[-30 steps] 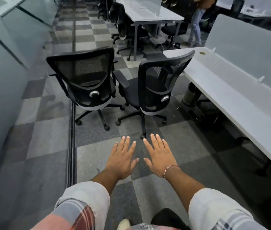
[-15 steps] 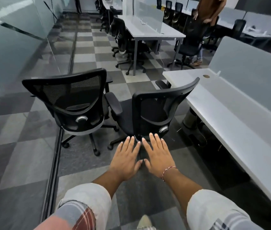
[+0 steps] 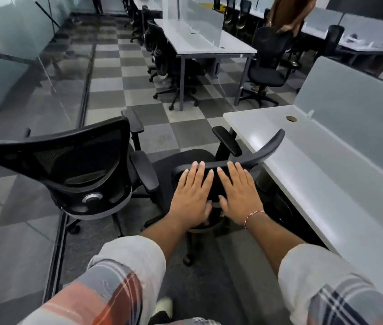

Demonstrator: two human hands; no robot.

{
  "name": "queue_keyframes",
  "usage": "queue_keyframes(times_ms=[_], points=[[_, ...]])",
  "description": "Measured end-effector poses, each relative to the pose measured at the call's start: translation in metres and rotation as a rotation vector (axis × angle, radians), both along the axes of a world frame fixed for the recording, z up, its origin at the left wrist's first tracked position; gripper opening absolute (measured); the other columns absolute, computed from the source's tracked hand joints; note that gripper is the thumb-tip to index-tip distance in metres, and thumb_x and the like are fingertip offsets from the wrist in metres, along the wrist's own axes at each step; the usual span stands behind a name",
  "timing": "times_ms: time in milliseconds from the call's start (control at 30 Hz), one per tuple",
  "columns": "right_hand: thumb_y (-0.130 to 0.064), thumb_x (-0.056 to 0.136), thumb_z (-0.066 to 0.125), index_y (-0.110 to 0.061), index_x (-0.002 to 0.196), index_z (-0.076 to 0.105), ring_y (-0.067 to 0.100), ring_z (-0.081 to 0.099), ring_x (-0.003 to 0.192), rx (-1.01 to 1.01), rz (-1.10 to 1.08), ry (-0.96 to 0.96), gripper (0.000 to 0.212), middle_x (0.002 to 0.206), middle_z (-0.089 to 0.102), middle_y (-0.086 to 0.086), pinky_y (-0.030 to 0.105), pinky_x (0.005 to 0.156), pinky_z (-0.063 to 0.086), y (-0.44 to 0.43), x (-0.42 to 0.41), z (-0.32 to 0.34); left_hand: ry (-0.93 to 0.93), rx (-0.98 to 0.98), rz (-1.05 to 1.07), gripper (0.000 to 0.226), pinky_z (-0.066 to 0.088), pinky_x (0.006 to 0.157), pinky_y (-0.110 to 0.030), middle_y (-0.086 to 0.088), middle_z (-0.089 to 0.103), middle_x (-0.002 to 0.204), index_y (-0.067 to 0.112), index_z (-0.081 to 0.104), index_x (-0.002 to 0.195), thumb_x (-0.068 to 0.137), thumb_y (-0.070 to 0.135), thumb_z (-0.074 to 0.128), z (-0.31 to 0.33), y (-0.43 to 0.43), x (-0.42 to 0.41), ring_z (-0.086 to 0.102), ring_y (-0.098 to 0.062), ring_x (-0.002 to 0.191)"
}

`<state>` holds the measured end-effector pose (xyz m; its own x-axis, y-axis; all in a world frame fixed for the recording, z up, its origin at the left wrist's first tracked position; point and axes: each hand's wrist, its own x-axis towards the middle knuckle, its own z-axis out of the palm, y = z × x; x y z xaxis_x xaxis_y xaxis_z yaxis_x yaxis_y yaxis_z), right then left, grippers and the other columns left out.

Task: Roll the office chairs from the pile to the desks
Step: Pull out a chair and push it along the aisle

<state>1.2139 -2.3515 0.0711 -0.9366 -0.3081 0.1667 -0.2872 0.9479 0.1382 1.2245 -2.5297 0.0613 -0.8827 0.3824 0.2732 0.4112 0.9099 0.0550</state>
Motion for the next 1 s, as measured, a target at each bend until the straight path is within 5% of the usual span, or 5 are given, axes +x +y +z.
queue_keyframes(times_ms=[167, 267, 367, 600, 1000], points=[[-0.044, 0.083, 0.064, -0.022, 0.156, 0.017, 0.032, 0.012, 0.150, 0.002, -0.012, -0.008, 0.090, 0.162, 0.017, 0.013, 0.047, 0.122, 0.012, 0.016, -0.061, 0.022, -0.066, -0.069, -0.063, 0.086, 0.020, 0.122, -0.044, -0.016, 0.039, 0.152, 0.008, 0.020, 0.157, 0.089, 0.047, 0.055, 0.008, -0.002, -0.062, 0.033, -0.032, 0.143], [-0.049, 0.081, 0.067, -0.023, 0.156, 0.015, 0.030, 0.012, 0.149, 0.013, -0.036, -0.143, 0.095, 0.162, 0.015, 0.011, 0.044, 0.122, 0.012, 0.032, -0.090, 0.030, -0.115, 0.000, -0.075, 0.056, 0.046, 0.086, -0.038, -0.004, 0.061, 0.112, 0.014, 0.048, 0.132, 0.089, 0.050, 0.055, 0.020, 0.005, -0.083, 0.060, -0.025, 0.103], [-0.056, 0.076, 0.067, -0.026, 0.148, 0.034, 0.028, 0.035, 0.137, 0.049, -0.082, -0.241, 0.085, 0.147, 0.041, 0.007, 0.043, 0.115, 0.024, 0.040, -0.110, 0.034, -0.218, 0.011, -0.063, 0.033, 0.041, 0.062, -0.034, 0.002, 0.060, 0.090, 0.022, 0.044, 0.094, 0.090, 0.052, 0.056, 0.031, 0.008, -0.098, 0.062, -0.023, 0.081], [-0.062, 0.074, 0.062, -0.032, 0.089, 0.048, 0.020, 0.056, 0.091, 0.141, -0.112, -0.164, 0.036, 0.086, 0.060, -0.007, 0.038, 0.092, 0.038, 0.037, -0.103, 0.029, -0.256, -0.033, -0.110, 0.036, 0.044, 0.059, -0.033, 0.005, 0.055, 0.078, 0.023, 0.047, 0.091, 0.091, 0.058, 0.052, 0.031, 0.013, -0.101, 0.057, -0.019, 0.070], [-0.063, 0.073, 0.062, -0.025, 0.088, 0.053, 0.023, 0.057, 0.084, 0.149, -0.080, -0.101, 0.042, 0.080, 0.062, -0.003, 0.040, 0.082, 0.034, -0.020, -0.036, 0.026, -0.390, -0.177, -0.097, 0.042, 0.049, 0.065, -0.034, 0.006, 0.055, 0.073, 0.024, 0.051, 0.075, 0.081, 0.065, 0.061, 0.042, -0.003, -0.074, 0.058, -0.019, 0.071]])
